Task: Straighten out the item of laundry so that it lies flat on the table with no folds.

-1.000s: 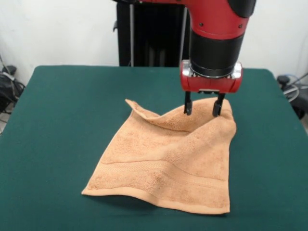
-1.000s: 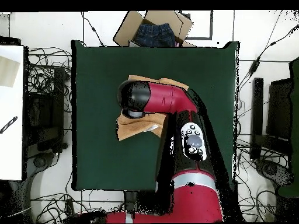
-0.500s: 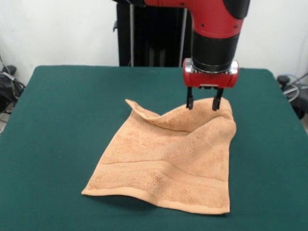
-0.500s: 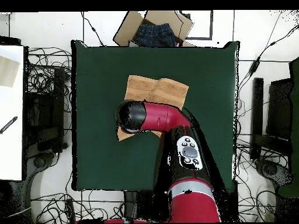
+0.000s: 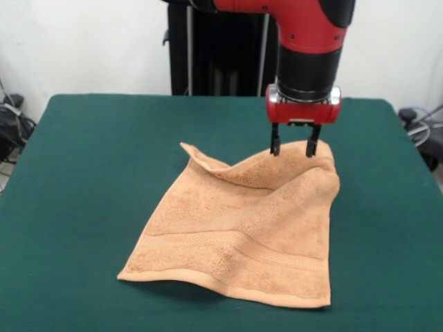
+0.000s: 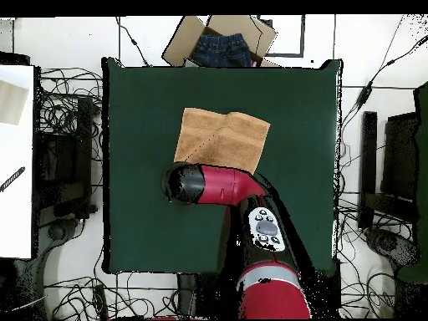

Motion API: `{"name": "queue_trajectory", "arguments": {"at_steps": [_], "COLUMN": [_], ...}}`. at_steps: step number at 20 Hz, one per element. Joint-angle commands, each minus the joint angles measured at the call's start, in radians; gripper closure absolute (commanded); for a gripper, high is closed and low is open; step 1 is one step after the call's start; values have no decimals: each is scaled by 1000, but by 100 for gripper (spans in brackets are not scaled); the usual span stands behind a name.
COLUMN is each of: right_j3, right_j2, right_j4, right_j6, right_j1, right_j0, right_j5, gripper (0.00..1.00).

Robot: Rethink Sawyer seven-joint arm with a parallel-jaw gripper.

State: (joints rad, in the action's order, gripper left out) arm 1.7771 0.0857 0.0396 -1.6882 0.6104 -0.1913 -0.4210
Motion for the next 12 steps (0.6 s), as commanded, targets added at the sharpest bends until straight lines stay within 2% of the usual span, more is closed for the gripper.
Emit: {"name": "queue_trajectory", "arguments": {"at_steps": [1, 5, 12], "right_j3": [137, 147, 129], "right_j2": [36, 30, -2], "right_j4": [26, 28, 42], "right_j6": [-186, -182, -189], "right_j1": [-23, -46, -145], "right_j0": [35, 40, 75], "right_j5": [147, 203, 350], "gripper": [0, 0, 0]}}
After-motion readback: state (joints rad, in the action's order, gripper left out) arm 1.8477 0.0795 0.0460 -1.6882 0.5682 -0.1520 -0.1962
